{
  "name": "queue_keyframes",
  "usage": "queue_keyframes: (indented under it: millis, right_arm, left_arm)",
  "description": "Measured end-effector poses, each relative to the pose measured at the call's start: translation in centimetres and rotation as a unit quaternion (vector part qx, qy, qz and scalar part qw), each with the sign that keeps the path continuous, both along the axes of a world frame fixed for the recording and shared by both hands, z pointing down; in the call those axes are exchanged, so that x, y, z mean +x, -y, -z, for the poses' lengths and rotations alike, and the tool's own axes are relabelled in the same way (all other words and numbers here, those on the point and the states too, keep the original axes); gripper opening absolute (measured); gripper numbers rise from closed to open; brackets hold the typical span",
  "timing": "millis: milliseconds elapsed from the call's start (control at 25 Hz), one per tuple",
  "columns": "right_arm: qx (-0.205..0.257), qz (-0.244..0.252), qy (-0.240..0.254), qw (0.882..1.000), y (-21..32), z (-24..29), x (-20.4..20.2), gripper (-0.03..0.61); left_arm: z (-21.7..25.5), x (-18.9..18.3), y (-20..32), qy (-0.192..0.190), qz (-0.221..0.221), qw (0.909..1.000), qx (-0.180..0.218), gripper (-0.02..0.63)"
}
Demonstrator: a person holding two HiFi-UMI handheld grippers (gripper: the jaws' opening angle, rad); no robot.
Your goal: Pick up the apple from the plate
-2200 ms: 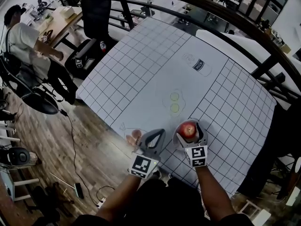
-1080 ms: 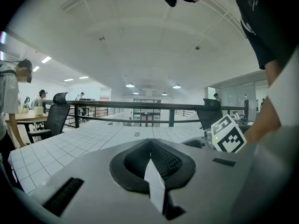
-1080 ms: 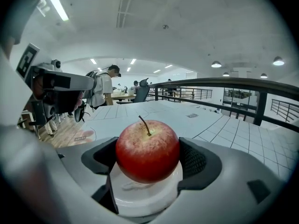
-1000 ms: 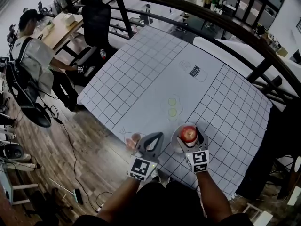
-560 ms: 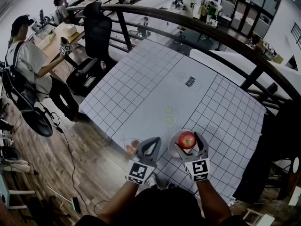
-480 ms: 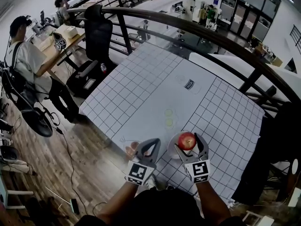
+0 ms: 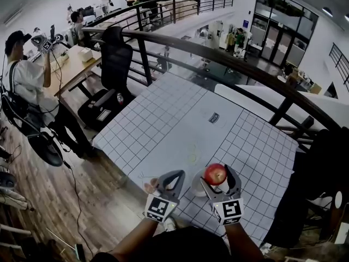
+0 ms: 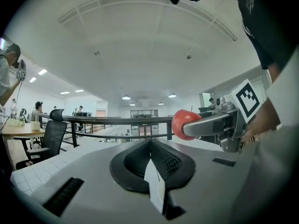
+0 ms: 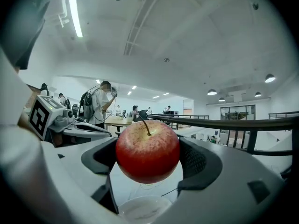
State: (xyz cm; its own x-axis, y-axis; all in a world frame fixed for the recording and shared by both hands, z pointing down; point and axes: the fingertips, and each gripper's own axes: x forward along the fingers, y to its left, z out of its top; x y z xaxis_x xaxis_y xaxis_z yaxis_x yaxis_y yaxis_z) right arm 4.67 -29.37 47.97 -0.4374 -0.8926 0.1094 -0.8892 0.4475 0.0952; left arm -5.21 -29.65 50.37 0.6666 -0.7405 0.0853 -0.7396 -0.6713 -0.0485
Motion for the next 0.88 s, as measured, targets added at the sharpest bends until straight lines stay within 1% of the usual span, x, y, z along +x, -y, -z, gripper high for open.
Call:
queue_keyframes:
  millis: [160,360,440,640,880]
  right_arm:
    - [0.024,-0.010,0.005,1.000,-0.6,1.6,0.2,0.422]
    - [0.045,-0.015,-0.007,0.999,-0.3,2.6,1.0,0.422]
    - [0.046,-0.014,-0.014,0.999,-0.3,2.7,0.9,0.422]
    - [0.045,-0.015,-0.026,0.999,-0.9,2.5,0.1,0.422]
    - [0.045,-0.015,-0.015,0.999,-1.3,2.4,-0.3,0.420]
  left_arm:
    - [0.8,0.0,-0.6,0.000,-0.004,0.9999,0.009,0.023]
    - [1.4,0.9,-0.2,-0.009,-0.008,0.9999,0.008,0.022]
    - [1.9,0.9,-0.2,-0.016,-0.009,0.9998,0.011,0.022]
    - [2.6,0.6,-0.7,-0.015,-0.009,0.9996,0.021,0.022]
    - [2.3,-0.2,-1.5,-0.013,-0.002,0.9997,0.019,0.021]
